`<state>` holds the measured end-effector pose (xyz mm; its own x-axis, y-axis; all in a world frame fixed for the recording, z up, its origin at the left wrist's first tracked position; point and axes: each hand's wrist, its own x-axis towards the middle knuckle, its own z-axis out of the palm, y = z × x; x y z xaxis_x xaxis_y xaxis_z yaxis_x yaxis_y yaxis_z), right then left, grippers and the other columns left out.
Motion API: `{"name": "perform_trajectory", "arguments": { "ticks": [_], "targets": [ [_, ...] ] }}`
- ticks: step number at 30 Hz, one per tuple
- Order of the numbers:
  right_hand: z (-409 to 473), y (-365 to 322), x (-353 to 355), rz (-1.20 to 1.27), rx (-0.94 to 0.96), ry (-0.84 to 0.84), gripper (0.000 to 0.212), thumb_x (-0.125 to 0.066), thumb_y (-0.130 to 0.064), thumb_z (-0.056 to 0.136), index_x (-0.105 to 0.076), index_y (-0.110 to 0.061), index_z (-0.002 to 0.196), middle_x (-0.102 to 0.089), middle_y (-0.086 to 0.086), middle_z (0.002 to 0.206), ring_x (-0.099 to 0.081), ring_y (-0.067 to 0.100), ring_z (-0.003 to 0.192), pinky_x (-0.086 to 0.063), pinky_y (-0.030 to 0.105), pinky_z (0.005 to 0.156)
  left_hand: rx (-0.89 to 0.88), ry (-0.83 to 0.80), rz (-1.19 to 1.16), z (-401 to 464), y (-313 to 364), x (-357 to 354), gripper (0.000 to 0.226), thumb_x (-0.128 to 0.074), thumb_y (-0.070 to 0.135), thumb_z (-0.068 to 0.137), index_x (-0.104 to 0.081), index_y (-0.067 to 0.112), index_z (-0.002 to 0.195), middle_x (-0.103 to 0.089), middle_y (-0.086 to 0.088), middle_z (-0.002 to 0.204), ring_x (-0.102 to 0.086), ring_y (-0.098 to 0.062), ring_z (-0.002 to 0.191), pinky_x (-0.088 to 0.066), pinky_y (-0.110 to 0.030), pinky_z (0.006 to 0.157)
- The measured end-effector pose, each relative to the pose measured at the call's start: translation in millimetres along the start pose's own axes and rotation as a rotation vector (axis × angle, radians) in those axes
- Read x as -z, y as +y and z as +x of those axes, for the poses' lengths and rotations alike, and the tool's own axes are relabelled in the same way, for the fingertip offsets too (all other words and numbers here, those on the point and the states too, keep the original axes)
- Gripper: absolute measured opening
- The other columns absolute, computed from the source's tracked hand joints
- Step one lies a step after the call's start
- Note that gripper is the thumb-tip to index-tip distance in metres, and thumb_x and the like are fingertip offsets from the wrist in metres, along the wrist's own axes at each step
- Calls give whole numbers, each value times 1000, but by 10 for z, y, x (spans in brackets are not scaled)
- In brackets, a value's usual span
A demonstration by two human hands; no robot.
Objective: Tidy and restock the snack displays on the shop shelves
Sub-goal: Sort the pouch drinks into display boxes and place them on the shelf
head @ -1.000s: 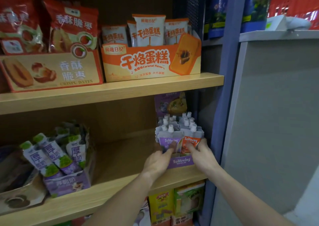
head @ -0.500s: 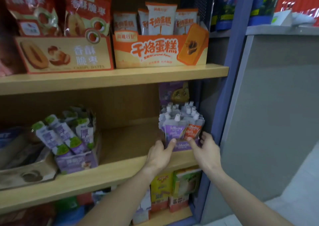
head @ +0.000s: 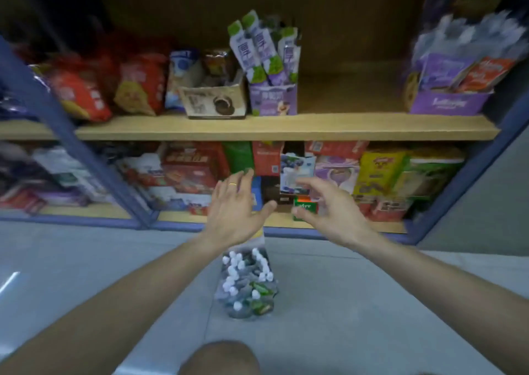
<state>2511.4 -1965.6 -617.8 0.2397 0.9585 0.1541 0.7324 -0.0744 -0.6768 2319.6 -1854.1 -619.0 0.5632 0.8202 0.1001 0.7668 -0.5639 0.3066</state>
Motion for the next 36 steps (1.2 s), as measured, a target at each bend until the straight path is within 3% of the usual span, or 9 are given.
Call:
{"name": "perform_trajectory", "arguments": {
  "ticks": [6,13,17,18,20,23,27,30,36],
  "targets": [
    [-307,451,-1211,-9,-124,-332,86,-79,-48,81,-39,-21,152,-49,-1,152,-49,17,135,-45,39,109,304,-299,-246,-817,-1152,-758,130,-67,83,72,-1,18,164,-4,-3,171,-8,-22,157,-18,-40,125],
    [-518,1180,-2203,167,-343,-519,150,-86,-70,40,-12,-19,160,-30,-5,163,-36,15,146,-37,37,117,547,-425,-735,-1360,-1781,-1804,165,-98,66,39,0,26,165,-15,12,169,-24,-4,149,-31,-21,115],
    [-655,1513,-2597,300,-322,-519,137,-97,-48,48,-18,-27,158,-46,-18,151,-48,1,135,-42,27,113,441,-394,-872,-1530,-1741,-2231,135,-103,24,54,-13,32,153,-47,46,138,-46,22,125,-36,2,93],
    [-692,1563,-2681,319,-308,-517,131,-99,-39,52,-20,-30,156,-51,-25,144,-53,-4,129,-45,23,108,426,-364,-880,-1533,-1701,-2331,122,-102,15,56,-23,31,148,-58,43,127,-51,25,116,-39,2,89],
    [-753,1629,-2820,363,-278,-485,124,-99,-27,55,-24,-31,154,-55,-30,138,-58,-7,122,-50,25,104,451,-280,-874,-1508,-1669,-2517,99,-102,12,56,-46,27,136,-68,29,118,-62,16,109,-46,-2,86],
    [-784,1658,-2955,393,-262,-419,123,-95,-36,54,-25,-31,155,-56,-29,138,-63,3,119,-55,34,98,498,-184,-920,-1463,-1646,-2695,79,-101,12,57,-62,27,124,-74,23,115,-71,-1,108,-54,-14,87],
    [-786,1618,-3013,340,-291,-325,108,-88,-37,56,-34,-35,149,-63,-43,113,-69,-2,100,-57,21,85,541,-158,-939,-1435,-1623,-2725,74,-100,6,59,-65,24,121,-77,13,115,-73,-9,107,-59,-27,90],
    [-785,1595,-2997,293,-294,-310,106,-94,-22,59,-39,-29,149,-59,-43,104,-59,-13,96,-42,-1,76,573,-163,-927,-1434,-1636,-2704,72,-101,10,57,-67,29,117,-77,12,112,-74,-11,106,-60,-35,92],
    [-885,1359,-2496,311,-271,-247,106,-94,-16,57,-41,-33,147,-65,-43,103,-68,-9,98,-54,13,84,519,-142,-919,-1429,-1400,-2348,82,-102,9,54,-64,21,125,-78,10,111,-74,-13,106,-60,-37,93]
  ]
}}
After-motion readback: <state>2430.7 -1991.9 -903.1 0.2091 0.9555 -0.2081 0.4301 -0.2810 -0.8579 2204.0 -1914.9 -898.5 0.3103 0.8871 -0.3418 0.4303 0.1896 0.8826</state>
